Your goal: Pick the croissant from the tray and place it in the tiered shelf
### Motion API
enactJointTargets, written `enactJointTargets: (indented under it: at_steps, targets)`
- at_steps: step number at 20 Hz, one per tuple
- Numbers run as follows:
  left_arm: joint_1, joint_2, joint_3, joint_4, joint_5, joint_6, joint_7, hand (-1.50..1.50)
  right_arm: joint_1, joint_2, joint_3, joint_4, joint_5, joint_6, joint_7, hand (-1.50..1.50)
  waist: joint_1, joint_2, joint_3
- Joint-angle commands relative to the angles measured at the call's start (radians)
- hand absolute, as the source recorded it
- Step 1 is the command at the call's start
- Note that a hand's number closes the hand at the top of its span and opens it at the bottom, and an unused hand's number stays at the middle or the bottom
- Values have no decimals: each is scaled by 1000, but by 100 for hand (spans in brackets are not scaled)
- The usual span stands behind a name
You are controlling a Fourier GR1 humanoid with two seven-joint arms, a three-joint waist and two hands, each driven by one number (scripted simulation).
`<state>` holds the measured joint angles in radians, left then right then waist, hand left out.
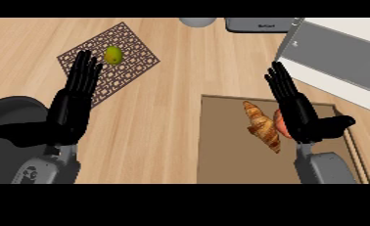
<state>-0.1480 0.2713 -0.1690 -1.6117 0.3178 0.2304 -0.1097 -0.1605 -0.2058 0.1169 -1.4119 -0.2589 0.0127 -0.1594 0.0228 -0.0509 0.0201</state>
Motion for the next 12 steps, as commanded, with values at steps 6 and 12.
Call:
enactJointTargets:
  at_steps: [6,12]
  targets:
    - [112,226,92,180,-46,-45,173,0,-186,37,118,-49,249,-160,14,150,2,54,-22]
    - [186,210,77,173,-27,-79,162,0,-19,91,144,-13,634,-652,113,-150,-21,47,-22]
